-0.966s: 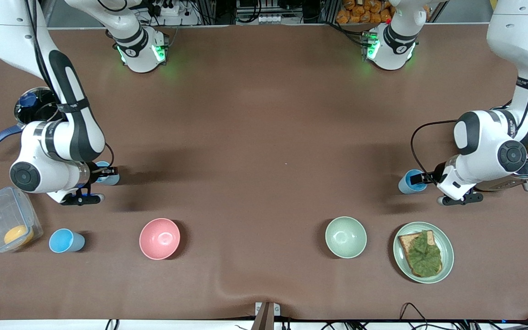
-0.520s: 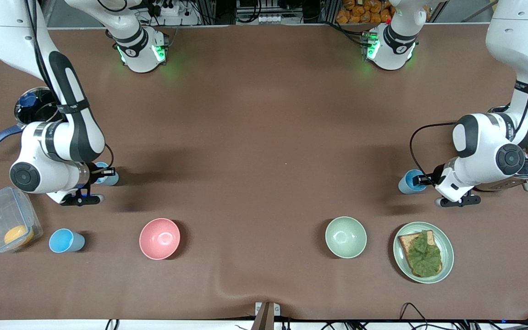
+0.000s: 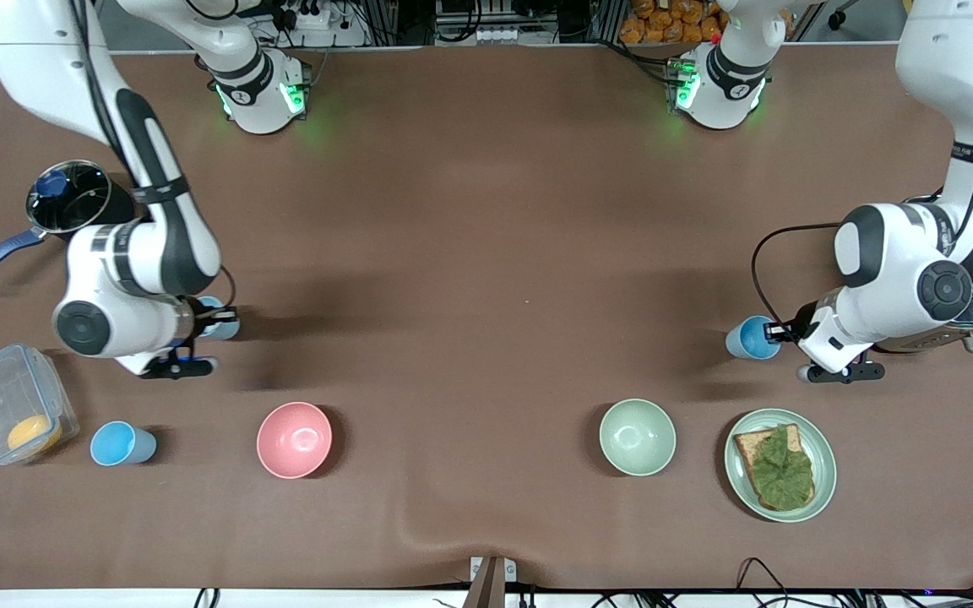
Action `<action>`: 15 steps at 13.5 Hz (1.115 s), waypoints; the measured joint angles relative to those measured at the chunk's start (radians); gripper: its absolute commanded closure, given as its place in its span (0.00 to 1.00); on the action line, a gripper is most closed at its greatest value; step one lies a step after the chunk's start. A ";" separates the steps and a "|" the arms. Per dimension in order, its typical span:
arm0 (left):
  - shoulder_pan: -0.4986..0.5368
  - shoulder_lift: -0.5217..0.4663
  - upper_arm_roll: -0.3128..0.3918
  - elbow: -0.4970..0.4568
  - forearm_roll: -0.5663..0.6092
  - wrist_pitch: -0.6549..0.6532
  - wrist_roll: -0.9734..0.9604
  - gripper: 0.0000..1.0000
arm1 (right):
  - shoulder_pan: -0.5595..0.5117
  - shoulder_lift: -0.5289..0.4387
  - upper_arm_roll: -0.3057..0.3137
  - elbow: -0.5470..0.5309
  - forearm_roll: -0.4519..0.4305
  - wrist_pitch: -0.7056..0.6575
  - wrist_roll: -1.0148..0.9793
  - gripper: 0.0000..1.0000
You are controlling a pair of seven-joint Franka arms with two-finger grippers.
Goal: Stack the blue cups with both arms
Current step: 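Lift both blue cups and carry them toward the table middle, then set the right cup down mid-table while the left gripper carries its cup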
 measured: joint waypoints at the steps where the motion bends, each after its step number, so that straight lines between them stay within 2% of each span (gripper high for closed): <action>1: -0.001 -0.020 -0.031 0.026 -0.005 -0.061 -0.034 1.00 | 0.032 0.000 0.002 0.029 0.022 -0.046 0.055 1.00; 3: -0.007 -0.047 -0.096 0.115 -0.005 -0.214 -0.128 1.00 | 0.096 -0.001 0.004 0.094 0.055 -0.125 0.159 1.00; 6: -0.018 -0.054 -0.181 0.246 -0.005 -0.364 -0.171 1.00 | 0.182 -0.001 0.004 0.145 0.145 -0.147 0.305 1.00; 9: -0.067 -0.054 -0.213 0.294 -0.005 -0.398 -0.174 1.00 | 0.265 0.004 0.005 0.145 0.240 -0.075 0.455 1.00; 11: -0.102 -0.054 -0.215 0.303 -0.005 -0.398 -0.184 1.00 | 0.332 0.022 0.005 0.150 0.255 -0.016 0.572 1.00; 15: -0.185 -0.054 -0.218 0.339 -0.005 -0.416 -0.319 1.00 | 0.455 0.093 0.006 0.221 0.256 0.051 0.773 1.00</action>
